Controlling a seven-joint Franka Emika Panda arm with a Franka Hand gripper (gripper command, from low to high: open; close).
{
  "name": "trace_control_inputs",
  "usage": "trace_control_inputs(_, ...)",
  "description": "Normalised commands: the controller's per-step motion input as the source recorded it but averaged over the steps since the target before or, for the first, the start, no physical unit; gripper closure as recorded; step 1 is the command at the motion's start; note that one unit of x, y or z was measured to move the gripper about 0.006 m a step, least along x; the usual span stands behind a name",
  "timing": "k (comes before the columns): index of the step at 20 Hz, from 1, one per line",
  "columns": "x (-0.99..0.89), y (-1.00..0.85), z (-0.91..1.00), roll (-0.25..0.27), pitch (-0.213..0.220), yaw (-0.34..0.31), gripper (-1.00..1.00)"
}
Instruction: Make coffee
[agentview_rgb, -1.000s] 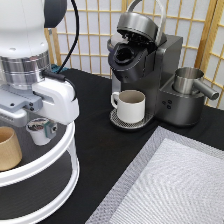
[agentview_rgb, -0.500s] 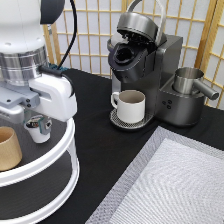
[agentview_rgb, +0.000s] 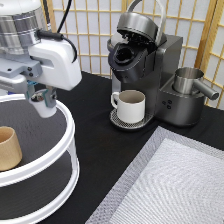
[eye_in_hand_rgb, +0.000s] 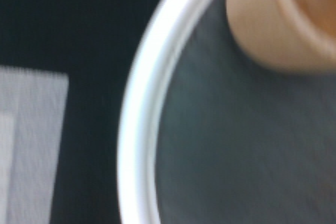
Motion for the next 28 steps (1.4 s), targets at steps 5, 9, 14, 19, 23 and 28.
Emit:
trace_control_inputs(5,0.0,0.37,0.26,0.348,0.08,0.022,1.0)
trace_control_inputs(9,0.04,0.36,0.58,0.26,0.004,0.002,1.0)
trace_control_inputs(14,0.26,0.42,0.71,0.193,-0.03,0.001,1.0)
trace_control_inputs(19,0.44,0.5,0.66,0.187,-0.01,0.001,1.0)
trace_control_inputs(23,0.64,0.67,0.59,0.177,0.014,0.0,1.0)
trace_control_inputs(28,0.69,0.72,0.55,0.134,0.029,-0.002,1.0)
